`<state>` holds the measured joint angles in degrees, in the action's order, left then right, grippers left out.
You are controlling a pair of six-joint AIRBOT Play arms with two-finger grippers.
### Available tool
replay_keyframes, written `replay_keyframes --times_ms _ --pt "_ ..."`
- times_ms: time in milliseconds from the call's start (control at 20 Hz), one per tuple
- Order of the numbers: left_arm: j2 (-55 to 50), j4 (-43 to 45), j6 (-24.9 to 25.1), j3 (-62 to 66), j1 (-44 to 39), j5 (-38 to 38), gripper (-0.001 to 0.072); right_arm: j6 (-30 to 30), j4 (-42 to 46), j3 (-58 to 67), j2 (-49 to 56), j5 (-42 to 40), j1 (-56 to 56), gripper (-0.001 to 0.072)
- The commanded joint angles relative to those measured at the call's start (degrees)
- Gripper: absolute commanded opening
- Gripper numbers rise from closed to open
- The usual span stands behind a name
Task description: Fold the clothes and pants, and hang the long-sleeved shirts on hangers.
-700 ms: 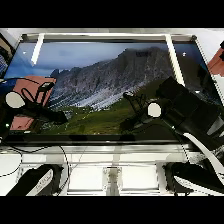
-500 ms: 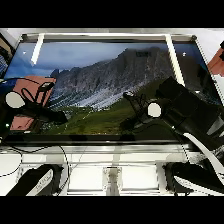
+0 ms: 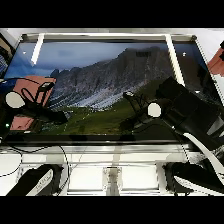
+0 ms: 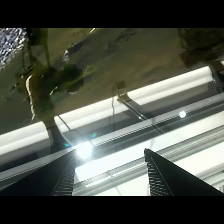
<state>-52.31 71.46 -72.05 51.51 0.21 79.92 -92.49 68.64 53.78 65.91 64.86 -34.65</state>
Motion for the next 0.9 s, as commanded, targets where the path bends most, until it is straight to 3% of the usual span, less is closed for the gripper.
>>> replay_keyframes --times_ms 0,150,200,250,300,400,550,650,750,850 --pt "-0.04 0.02 0.02 -0.02 0.0 -0.07 0.0487 0.17 0.02 -0.02 0.0 0.02 -0.04 0.0008" --pt "-0.09 8.61 1.46 -0.02 0.0 -2.23 0.0476 0.22 0.39 -0.02 0.0 -0.02 -0.04 0.0009" --pt "-0.09 15.3 1.53 -0.02 0.0 -3.58 0.0408 0.37 0.42 -0.02 0.0 -0.02 -0.04 0.0009" --pt "-0.09 23.96 1.55 -0.02 0.04 -4.79 0.0277 0.61 0.44 -0.02 0.0 -0.02 -0.04 0.0009" --pt "-0.09 32.35 1.49 -0.02 0.15 -5.88 0.0238 0.61 0.46 -0.02 0.0 -0.02 -0.04 0.0008" --pt "-0.07 43.87 -0.94 -0.02 2.51 -9.55 0.0239 0.61 0.44 -0.02 0.0 0.02 -0.04 0.0009" --pt "-0.39 44.78 -1.6 -0.02 11.04 -17.31 0.024 0.61 0.46 -0.02 0.0 0.0 -0.04 0.0008" --pt "-2.38 44.59 -0.74 -0.02 15.52 -17.86 0.0246 0.61 0.44 -0.02 0.0 -0.02 -0.04 0.0009" --pt "-5.79 41.16 -0.72 -0.31 17.81 -18.08 0.0355 0.61 0.48 -0.02 0.0 -0.02 -0.04 0.0008" --pt "-9.53 41.53 0.48 -0.5 17.86 -17.94 0.0354 0.59 0.46 -0.02 0.0 0.07 -0.04 0.0008"
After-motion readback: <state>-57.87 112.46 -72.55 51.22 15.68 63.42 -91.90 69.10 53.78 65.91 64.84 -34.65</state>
